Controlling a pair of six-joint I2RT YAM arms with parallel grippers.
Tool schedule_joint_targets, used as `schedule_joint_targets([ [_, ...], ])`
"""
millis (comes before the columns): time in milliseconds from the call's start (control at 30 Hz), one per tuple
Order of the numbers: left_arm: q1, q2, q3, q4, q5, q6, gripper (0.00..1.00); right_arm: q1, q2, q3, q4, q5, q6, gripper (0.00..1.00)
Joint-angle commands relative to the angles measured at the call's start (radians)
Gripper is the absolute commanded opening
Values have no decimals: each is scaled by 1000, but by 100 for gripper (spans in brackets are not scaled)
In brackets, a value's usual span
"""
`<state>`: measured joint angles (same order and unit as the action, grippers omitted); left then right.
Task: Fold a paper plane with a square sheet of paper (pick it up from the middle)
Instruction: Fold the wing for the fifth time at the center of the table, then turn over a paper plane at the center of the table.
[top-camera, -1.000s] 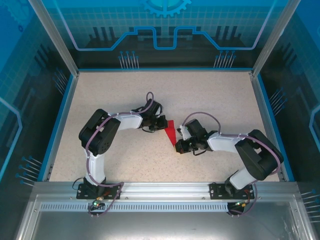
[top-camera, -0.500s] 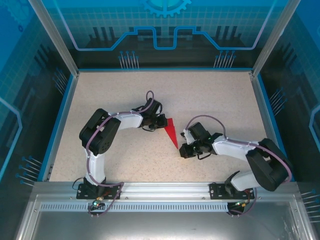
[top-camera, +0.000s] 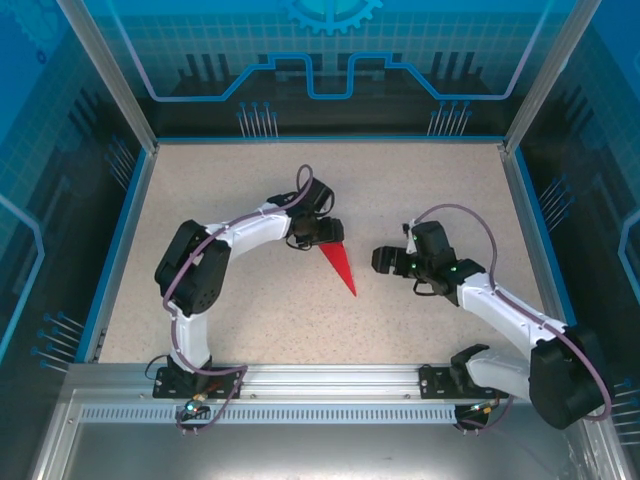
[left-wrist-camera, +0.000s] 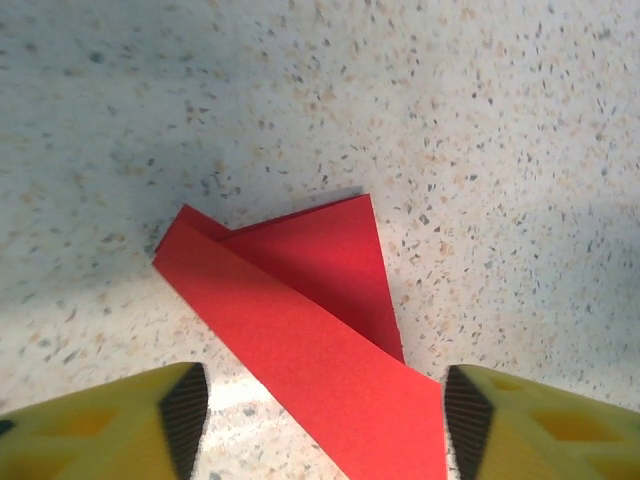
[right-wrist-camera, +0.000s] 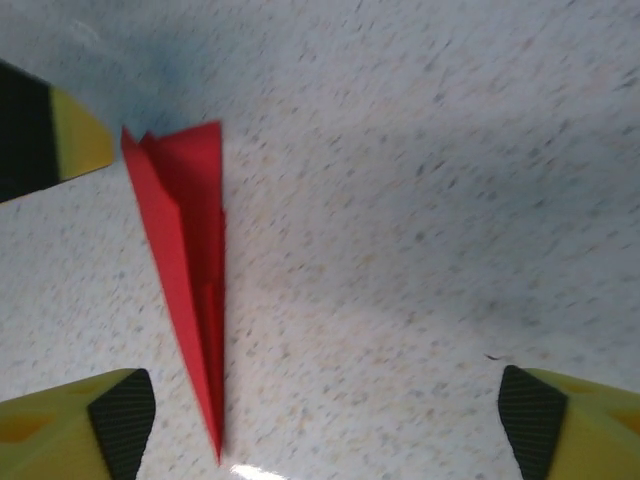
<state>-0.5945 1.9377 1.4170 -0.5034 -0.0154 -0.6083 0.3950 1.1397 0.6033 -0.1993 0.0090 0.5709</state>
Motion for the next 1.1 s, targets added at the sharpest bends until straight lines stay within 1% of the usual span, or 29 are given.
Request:
schedule_joint_targets([
  [0, -74, -11, 90, -232, -208, -28, 76, -39, -4, -18, 30, 65, 27, 99],
  [100, -124, 26, 172, -324, -310, -55, 81, -62, 11, -29, 34, 70, 26, 99],
  [200, -155, 68, 230, -369, -357, -67, 82, -80, 12, -39, 28, 72, 25, 99],
  [400, -178, 180, 348, -431, -348, -78, 84, -109, -18, -72, 36, 57, 11, 99],
  [533, -186, 239, 410, -473, -359, -81, 90, -116, -30, -78, 37, 58, 6, 99],
  [667, -188, 281, 451, -502, -351, -75, 92, -122, -33, -72, 30, 55, -6, 99],
  [800, -189, 302, 470, -528, -346, -80, 92, -128, -37, -70, 29, 54, -9, 99],
  [933, -188, 284, 447, -533, -361, -106, 90, -129, -38, -68, 33, 44, -12, 99],
  [1067, -189, 280, 436, -520, -333, -111, 90, -129, -40, -64, 34, 41, -13, 99],
])
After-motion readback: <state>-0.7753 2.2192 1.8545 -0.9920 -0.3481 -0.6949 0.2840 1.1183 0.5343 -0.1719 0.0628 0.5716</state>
